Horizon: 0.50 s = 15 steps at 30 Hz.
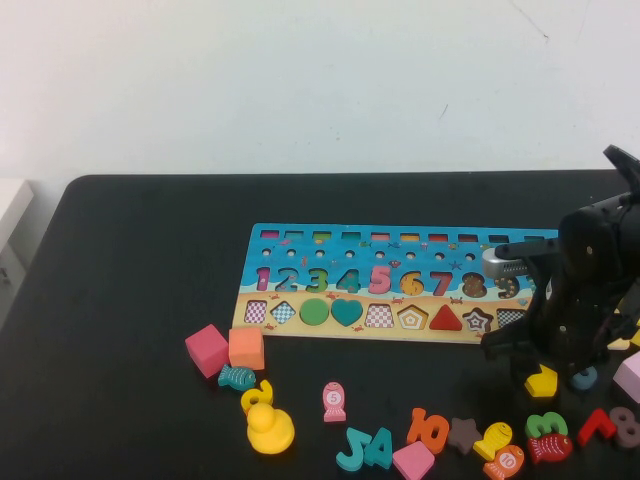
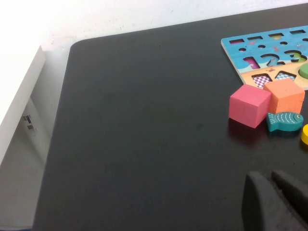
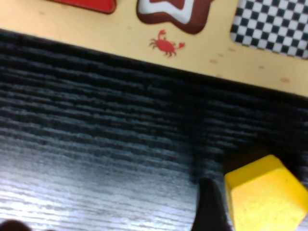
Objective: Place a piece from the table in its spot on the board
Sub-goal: Pick up the "Pentagon"
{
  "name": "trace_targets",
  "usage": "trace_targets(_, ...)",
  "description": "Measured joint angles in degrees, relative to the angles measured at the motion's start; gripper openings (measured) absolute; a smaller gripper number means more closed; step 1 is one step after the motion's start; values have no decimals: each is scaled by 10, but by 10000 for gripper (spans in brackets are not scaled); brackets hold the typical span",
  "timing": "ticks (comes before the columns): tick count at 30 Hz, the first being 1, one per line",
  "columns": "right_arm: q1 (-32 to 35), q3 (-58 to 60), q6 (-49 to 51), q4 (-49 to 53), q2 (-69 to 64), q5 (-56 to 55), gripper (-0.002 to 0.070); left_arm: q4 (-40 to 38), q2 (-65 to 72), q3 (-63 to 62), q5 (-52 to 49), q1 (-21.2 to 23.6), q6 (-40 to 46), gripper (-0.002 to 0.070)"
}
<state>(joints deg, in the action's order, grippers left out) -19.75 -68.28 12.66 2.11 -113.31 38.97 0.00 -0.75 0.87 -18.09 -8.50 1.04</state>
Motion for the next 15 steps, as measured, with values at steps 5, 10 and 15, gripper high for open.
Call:
trace_targets(5, 0, 0, 0, 0, 0, -1, 460, 0, 0, 0, 0, 0, 0, -1)
trace_targets(10, 0, 0, 0, 1, 0, -1, 460, 0, 0, 0, 0, 0, 0, -1)
trace_targets(15, 0, 0, 4, -1, 0, -1, 460, 0, 0, 0, 0, 0, 0, -1)
